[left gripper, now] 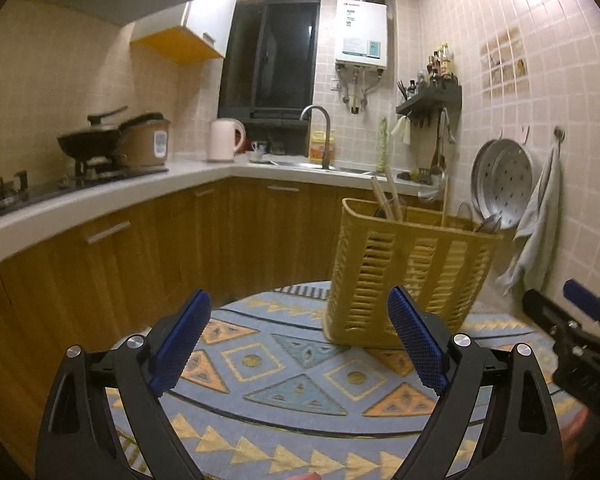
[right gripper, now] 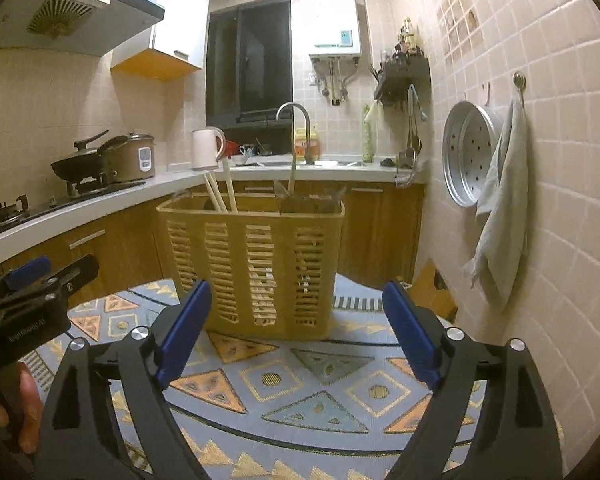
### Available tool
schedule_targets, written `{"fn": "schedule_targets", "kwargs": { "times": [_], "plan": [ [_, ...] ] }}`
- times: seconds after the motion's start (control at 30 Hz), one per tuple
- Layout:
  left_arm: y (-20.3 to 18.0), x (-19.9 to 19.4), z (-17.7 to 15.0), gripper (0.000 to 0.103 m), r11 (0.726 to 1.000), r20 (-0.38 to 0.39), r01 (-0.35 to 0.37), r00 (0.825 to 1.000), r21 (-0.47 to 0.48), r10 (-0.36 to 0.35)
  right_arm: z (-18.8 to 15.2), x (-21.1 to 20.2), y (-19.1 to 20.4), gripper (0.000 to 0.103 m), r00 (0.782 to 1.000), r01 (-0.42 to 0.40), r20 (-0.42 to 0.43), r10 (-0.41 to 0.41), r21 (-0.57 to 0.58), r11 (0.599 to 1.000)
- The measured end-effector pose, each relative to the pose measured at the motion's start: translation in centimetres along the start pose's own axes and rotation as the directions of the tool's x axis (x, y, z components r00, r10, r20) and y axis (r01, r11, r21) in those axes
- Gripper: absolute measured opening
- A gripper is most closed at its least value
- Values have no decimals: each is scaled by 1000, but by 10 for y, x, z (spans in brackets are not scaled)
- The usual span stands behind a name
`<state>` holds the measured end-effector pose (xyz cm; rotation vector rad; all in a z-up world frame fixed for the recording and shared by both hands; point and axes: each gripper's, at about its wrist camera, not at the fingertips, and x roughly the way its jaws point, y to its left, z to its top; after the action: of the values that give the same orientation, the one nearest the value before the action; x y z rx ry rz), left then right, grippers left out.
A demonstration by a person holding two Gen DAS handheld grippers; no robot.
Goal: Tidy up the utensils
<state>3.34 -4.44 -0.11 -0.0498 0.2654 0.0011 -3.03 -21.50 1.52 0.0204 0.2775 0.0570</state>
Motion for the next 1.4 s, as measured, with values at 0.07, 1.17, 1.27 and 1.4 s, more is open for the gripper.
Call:
{"fn": "schedule_targets", "kwargs": {
  "times": [0.07,1.17,1.27,1.4],
  "plan": [
    [-5,3,-3,87,999,3,-20,1000,47,20,-4,6,-2,84,1000,6,-20,-6,1,1000],
    [-4,-11,-4,93,998,47,-20,999,61,17,-14,12,5,86,997,-5,-77,3,-21,1000],
    [-4,-11,-4,94,998,48,-21,999,63,18,-14,13,6,86,997,-6,-76,4,-30,1000],
    [-4,-12,-4,94,998,47,-21,999,62,18,-13,13,6,86,997,-8,-77,6,-30,1000]
  ]
}}
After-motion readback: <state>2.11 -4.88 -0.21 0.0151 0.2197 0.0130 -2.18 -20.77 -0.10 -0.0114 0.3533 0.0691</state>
